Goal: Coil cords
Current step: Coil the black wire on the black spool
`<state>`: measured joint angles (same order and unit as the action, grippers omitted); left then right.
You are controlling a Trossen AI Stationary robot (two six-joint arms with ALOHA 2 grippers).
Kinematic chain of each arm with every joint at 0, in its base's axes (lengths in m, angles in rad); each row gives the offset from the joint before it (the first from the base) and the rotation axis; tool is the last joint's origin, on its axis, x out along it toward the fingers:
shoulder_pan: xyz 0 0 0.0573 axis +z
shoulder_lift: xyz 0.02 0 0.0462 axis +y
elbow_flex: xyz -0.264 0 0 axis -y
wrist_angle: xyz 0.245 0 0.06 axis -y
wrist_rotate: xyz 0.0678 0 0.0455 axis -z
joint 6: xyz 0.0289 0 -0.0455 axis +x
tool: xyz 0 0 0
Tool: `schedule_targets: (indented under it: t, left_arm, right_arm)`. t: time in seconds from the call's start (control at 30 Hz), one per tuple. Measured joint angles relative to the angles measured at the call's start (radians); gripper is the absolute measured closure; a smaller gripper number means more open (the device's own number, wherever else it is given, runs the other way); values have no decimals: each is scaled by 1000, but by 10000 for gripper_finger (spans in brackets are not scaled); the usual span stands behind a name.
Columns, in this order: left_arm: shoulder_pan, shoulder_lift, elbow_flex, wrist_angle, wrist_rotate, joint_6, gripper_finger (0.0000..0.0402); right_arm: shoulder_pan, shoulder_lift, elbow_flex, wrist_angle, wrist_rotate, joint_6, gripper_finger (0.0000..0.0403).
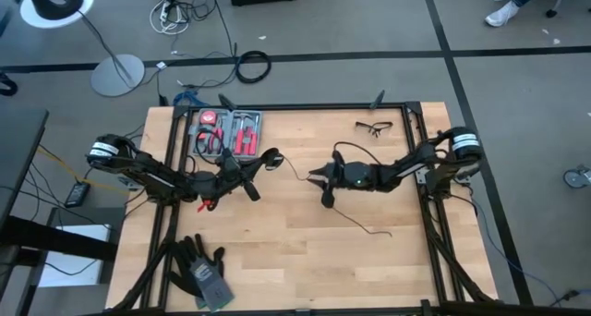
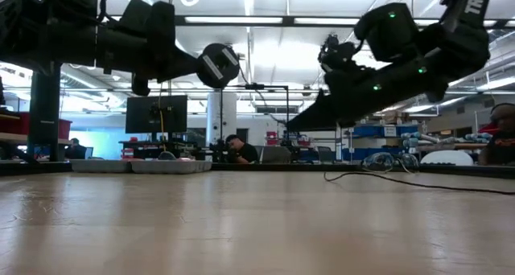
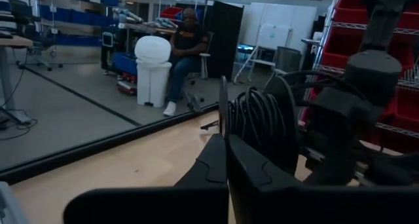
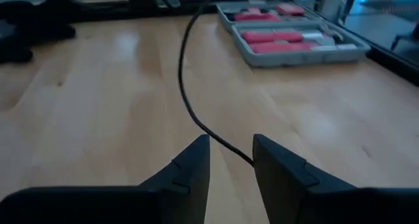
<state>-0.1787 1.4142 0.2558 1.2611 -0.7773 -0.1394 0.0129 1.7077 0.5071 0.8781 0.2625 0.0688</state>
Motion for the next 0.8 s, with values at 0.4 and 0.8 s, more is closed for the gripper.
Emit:
schedule_targets:
  t: [0.4,0.8]
  left_arm:
    - [0,0,0,-85,-2,2,401]
    - [0,0,1,-88,95,-4,402]
  right_arm:
    - [-6,40,178,13,-3,-87,289]
    - [-87,41,211,6,-191,-76,291]
